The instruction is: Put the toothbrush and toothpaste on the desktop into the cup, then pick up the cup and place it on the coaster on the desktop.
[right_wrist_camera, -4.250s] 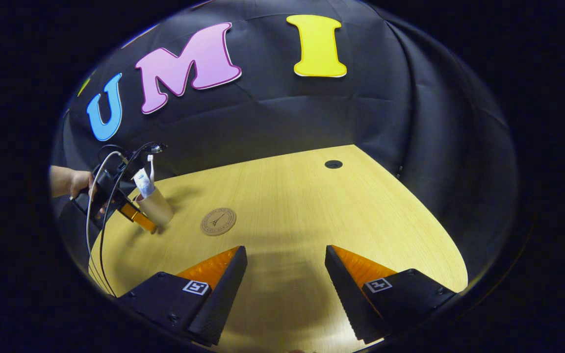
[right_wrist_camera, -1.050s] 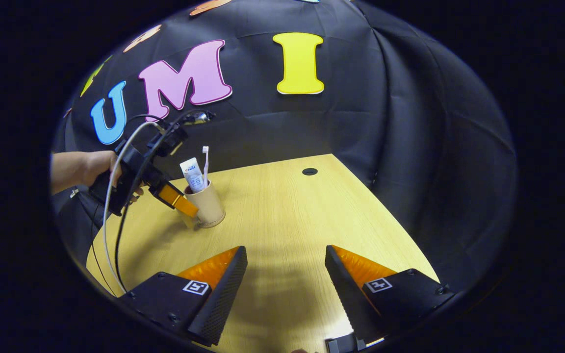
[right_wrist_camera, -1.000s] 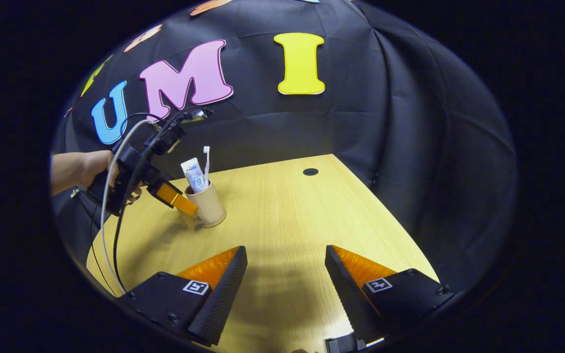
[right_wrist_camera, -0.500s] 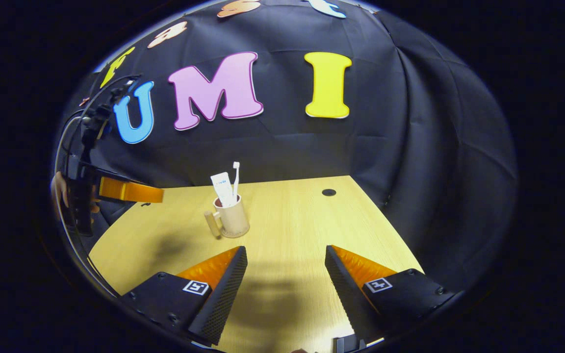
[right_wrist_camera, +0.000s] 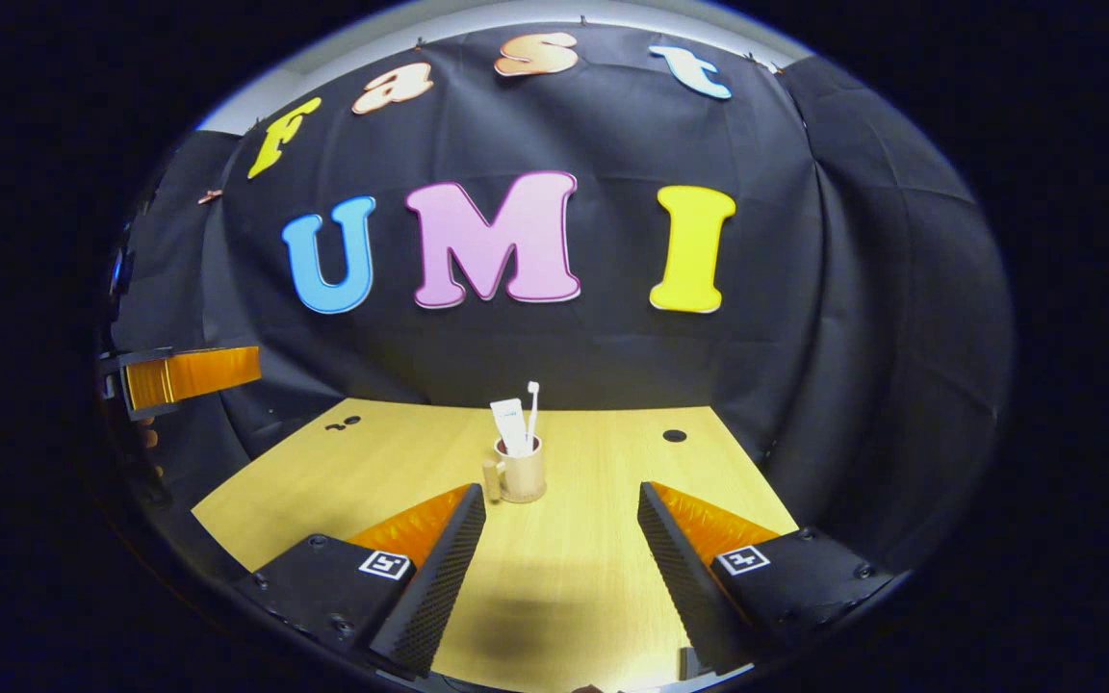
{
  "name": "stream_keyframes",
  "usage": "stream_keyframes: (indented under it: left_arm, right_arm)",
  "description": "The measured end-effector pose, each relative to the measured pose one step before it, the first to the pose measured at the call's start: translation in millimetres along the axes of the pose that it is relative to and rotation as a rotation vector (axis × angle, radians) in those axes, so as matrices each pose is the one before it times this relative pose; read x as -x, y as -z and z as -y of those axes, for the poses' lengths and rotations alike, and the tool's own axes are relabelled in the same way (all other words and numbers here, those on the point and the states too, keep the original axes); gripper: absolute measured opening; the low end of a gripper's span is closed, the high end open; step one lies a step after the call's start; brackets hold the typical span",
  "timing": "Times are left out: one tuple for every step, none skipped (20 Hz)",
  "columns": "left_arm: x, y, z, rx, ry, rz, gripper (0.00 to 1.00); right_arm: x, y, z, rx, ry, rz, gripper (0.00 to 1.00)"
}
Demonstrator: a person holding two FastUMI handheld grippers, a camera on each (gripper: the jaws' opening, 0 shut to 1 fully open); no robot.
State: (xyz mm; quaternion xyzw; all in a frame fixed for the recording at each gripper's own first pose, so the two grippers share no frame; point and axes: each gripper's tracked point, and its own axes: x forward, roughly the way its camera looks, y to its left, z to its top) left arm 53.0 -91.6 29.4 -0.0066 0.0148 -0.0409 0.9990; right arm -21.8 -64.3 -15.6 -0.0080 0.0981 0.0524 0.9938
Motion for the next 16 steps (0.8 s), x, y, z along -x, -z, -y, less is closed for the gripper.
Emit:
stream_keyframes:
  left_arm:
    - [11.44,2.30,1.40,0.01089,-0.00384,0.00906,0.99]
    - [13.09,2.15,-2.44,0.01149,-0.00893,0.00206,1.00]
    - [17.32,0.66,-6.47,0.01122,-0.01987,0.01236,1.00]
    - [13.58,-0.72,-4.98,0.01398,-0.01975,0.01694,1.00]
    - [12.10,0.54,-2.67,0.01589,-0.01521,0.01627,1.00]
    - [10.35,0.78,-4.77,0.01326,-0.02058,0.01591,1.00]
    - [13.45,1.03,-6.02,0.01259,-0.02363,0.01586,1.00]
    - [9.70,-0.81,-5.45,0.01297,-0.02245,0.01562,1.00]
    - [8.40,1.37,-5.08,0.01075,-0.01805,0.01060,1.00]
    - [6.39,1.61,-2.77,0.00645,-0.00996,0.00537,1.00]
    - [4.81,5.63,-0.31,-0.00124,0.00008,-0.00526,1.00]
    - [3.44,3.67,1.63,-0.00999,0.00486,-0.00738,1.00]
    - [2.01,4.21,0.16,-0.01087,0.00338,-0.01042,1.00]
    - [2.09,2.61,0.53,-0.00811,0.00660,-0.00762,1.00]
    - [1.78,0.76,1.56,-0.00513,0.00599,-0.00251,1.00]
    - [1.41,-0.77,-0.24,-0.00382,0.00178,-0.00083,1.00]
  right_arm:
    - [10.28,1.79,-9.34,-0.00981,-0.00349,0.01526,0.98]
    - [10.32,2.16,-11.44,-0.01174,-0.00782,0.01213,0.98]
    - [9.45,2.06,-10.22,-0.00761,-0.00981,0.00551,0.98]
    - [9.58,3.24,-8.42,-0.00360,-0.00942,0.00914,0.98]
    - [8.08,2.42,-7.39,0.00396,-0.00769,0.00776,0.98]
    - [6.69,4.46,-5.33,0.01082,-0.00072,0.00661,0.98]
    - [7.11,4.24,-2.84,0.01158,0.00114,0.00433,0.98]
    - [5.77,4.93,-4.02,0.01088,-0.00034,0.00335,0.98]
    - [3.52,4.35,-2.24,0.00968,-0.00123,-0.00346,0.98]
    - [1.40,5.14,-2.34,0.00525,-0.00538,-0.00927,0.98]
    - [1.13,3.62,-2.45,-0.00148,-0.00659,-0.00819,0.98]
    - [0.67,2.47,-1.01,-0.00477,-0.00278,-0.00523,0.98]
    - [-0.01,1.73,-0.21,-0.00418,0.00110,-0.00634,0.98]
    - [-0.47,2.76,-0.65,-0.00244,-0.00354,-0.00436,0.98]
    - [-0.21,-1.03,-0.38,0.00354,-0.00141,0.00104,0.98]
    - [0.61,-0.31,0.47,0.00657,0.00143,0.00126,0.98]
